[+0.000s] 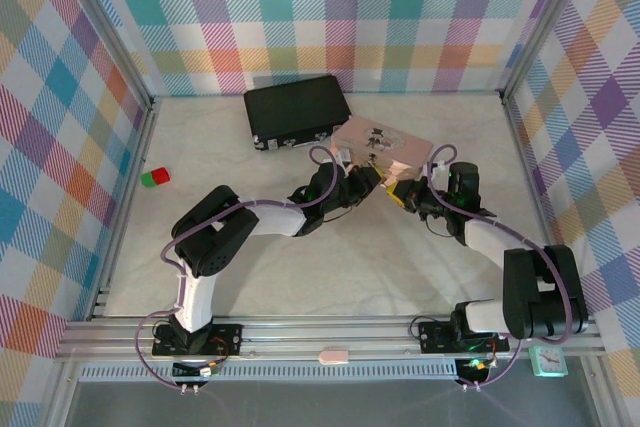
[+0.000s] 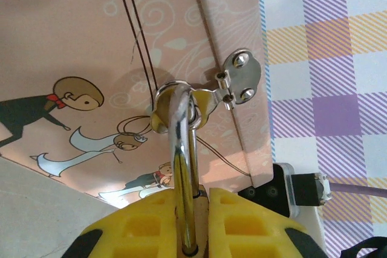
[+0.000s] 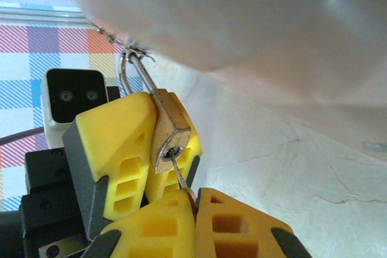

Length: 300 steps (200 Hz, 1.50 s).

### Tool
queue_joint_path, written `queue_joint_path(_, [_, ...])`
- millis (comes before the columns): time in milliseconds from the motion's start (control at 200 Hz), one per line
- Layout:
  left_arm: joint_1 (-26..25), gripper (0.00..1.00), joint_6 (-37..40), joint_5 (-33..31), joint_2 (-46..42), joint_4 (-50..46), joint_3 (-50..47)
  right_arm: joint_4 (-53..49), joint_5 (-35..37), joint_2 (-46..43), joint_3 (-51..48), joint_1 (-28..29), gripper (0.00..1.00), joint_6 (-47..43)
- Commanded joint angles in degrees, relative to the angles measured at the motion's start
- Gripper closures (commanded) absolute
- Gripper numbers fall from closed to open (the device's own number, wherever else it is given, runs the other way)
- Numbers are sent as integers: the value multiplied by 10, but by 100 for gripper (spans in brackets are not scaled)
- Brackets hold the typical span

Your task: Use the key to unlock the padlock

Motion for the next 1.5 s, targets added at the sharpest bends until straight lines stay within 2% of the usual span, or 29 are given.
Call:
queue_joint_path(0, [-29, 100, 2, 103, -7, 27, -2, 72, 9, 21, 18, 8, 100, 24])
queue_joint_path(300, [-34, 100, 18, 95, -7, 40, -14, 277, 43, 84, -40, 8, 100, 233])
queue_joint_path(430, [-37, 100, 16, 103, -4, 57, -21, 334, 64, 102, -51, 8, 100, 300])
queue_joint_path(520, [-37, 100, 17, 114, -6, 59, -27, 335, 50, 118, -40, 8, 100, 320])
queue_joint_path(755, [-38, 100, 20, 154, -16, 68, -31, 330, 23, 154, -18, 7, 100, 273])
queue_joint_path(890, [-38, 100, 15, 158, -14, 77, -28, 318, 24, 145, -22, 7, 100, 251])
queue_joint_path(995, [-39, 100, 4, 154, -2, 94, -20, 299, 40, 124, -38, 7, 100, 260])
queue_joint_path(1110, [-39, 100, -10, 150, 11, 115, -12, 289, 70, 111, -68, 7, 100, 310])
queue_joint_path(1205, [-40, 100, -11, 153, 15, 113, -5, 300, 65, 114, -70, 7, 100, 312])
queue_joint_path(1330, [-40, 100, -7, 157, 11, 103, -4, 271, 48, 102, -45, 8, 100, 229])
queue_joint_path(1495, [-38, 100, -17, 152, 2, 77, -3, 96, 77, 23, -5, 24, 100, 30])
